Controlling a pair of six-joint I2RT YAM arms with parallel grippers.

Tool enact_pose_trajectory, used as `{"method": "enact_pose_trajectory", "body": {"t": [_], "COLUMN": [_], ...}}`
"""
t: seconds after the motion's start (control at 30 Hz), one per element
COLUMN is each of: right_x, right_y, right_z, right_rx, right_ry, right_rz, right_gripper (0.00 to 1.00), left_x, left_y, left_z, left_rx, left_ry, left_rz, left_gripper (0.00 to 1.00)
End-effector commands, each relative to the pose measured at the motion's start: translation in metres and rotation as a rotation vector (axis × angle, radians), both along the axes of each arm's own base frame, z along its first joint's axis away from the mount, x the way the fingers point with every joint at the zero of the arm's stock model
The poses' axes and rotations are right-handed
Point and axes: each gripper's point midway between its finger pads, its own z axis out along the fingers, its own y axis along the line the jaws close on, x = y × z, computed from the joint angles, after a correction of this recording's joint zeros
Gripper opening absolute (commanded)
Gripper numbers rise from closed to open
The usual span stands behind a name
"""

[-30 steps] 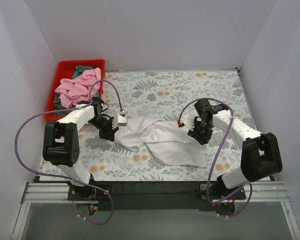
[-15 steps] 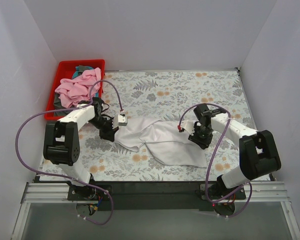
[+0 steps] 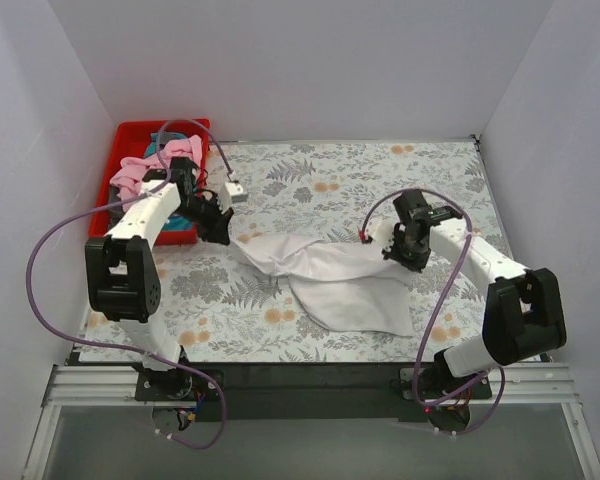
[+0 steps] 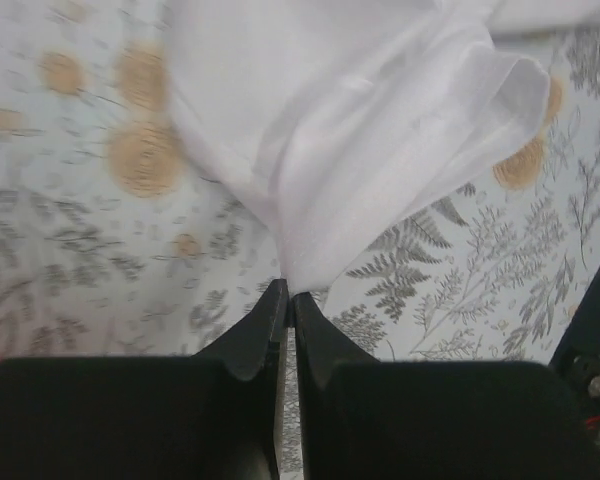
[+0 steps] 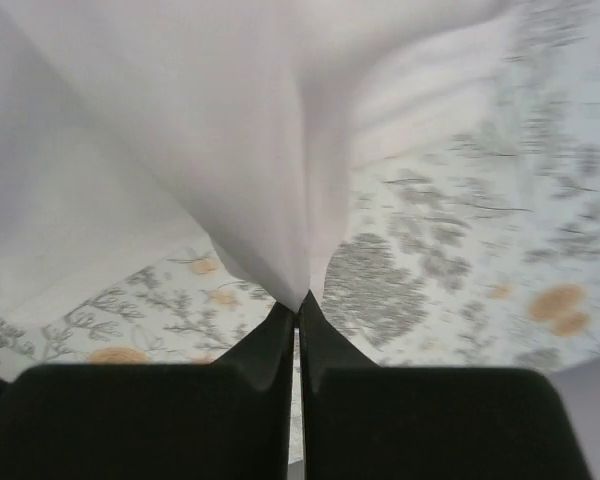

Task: Fold and stack the t-shirts
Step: Flatten the tshirt out

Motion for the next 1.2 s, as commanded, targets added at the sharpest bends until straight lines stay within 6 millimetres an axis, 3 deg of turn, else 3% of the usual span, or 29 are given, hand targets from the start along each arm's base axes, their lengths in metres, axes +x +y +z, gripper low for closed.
{"method": "enact_pose_trajectory", "body": {"t": [0.0, 0.07, 0.1, 0.13, 0.17, 0.2, 0.23, 0.3, 0.4, 0.5, 0.7, 0.77, 0.93, 1.03, 1.13, 1.17], "right_x": [0.071, 0.093, 0.112, 0.122, 0.129, 0.145, 0.151, 0.166, 0.175, 0.175, 0.16, 0.157, 0.152, 0.141, 0.121, 0.116], "right_y": [0.0, -0.004, -0.005, -0.009, -0.012, -0.014, -0.018, -0.024, -0.036, -0.046, -0.067, -0.072, -0.079, -0.083, -0.088, -0.09], "right_z": [0.088, 0.122, 0.157, 0.175, 0.191, 0.229, 0.246, 0.298, 0.347, 0.402, 0.471, 0.482, 0.504, 0.522, 0.536, 0.538], "right_rx": [0.033, 0.028, 0.04, 0.024, 0.023, 0.036, 0.035, 0.037, 0.026, 0.025, -0.026, -0.05, -0.077, -0.069, -0.052, -0.048], "right_ry": [-0.326, -0.424, -0.517, -0.568, -0.606, -0.697, -0.742, -0.87, -1.002, -1.163, -1.414, -1.457, -1.545, -1.589, -1.629, -1.635], "right_rz": [-0.042, -0.059, -0.074, -0.087, -0.094, -0.114, -0.129, -0.161, -0.204, -0.238, -0.294, -0.309, -0.334, -0.357, -0.377, -0.383], "right_gripper": [0.01, 0.01, 0.01, 0.01, 0.01, 0.01, 0.01, 0.01, 0.01, 0.01, 0.01, 0.01, 0.01, 0.01, 0.01, 0.01], "left_x": [0.049, 0.074, 0.091, 0.1, 0.114, 0.129, 0.138, 0.154, 0.165, 0.163, 0.141, 0.129, 0.112, 0.106, 0.089, 0.075], "left_y": [-0.016, -0.022, -0.022, -0.023, -0.021, -0.02, -0.015, -0.01, 0.005, 0.014, 0.027, 0.023, -0.01, -0.001, 0.008, 0.013], "left_z": [0.071, 0.113, 0.128, 0.142, 0.169, 0.188, 0.204, 0.25, 0.304, 0.346, 0.413, 0.426, 0.427, 0.433, 0.441, 0.451], "left_rx": [-0.139, -0.194, -0.209, -0.234, -0.259, -0.283, -0.284, -0.343, -0.383, -0.419, -0.471, -0.482, -0.476, -0.475, -0.49, -0.509], "left_ry": [-0.099, -0.144, -0.199, -0.197, -0.265, -0.336, -0.39, -0.5, -0.649, -0.768, -0.985, -1.02, -1.019, -1.017, -1.025, -1.044], "left_rz": [0.182, 0.305, 0.355, 0.435, 0.48, 0.515, 0.556, 0.644, 0.758, 0.798, 0.82, 0.797, 0.746, 0.812, 0.866, 0.886], "left_gripper": [0.0, 0.0, 0.0, 0.0, 0.0, 0.0, 0.0, 0.0, 0.0, 0.0, 0.0, 0.0, 0.0, 0.0, 0.0, 0.0]}}
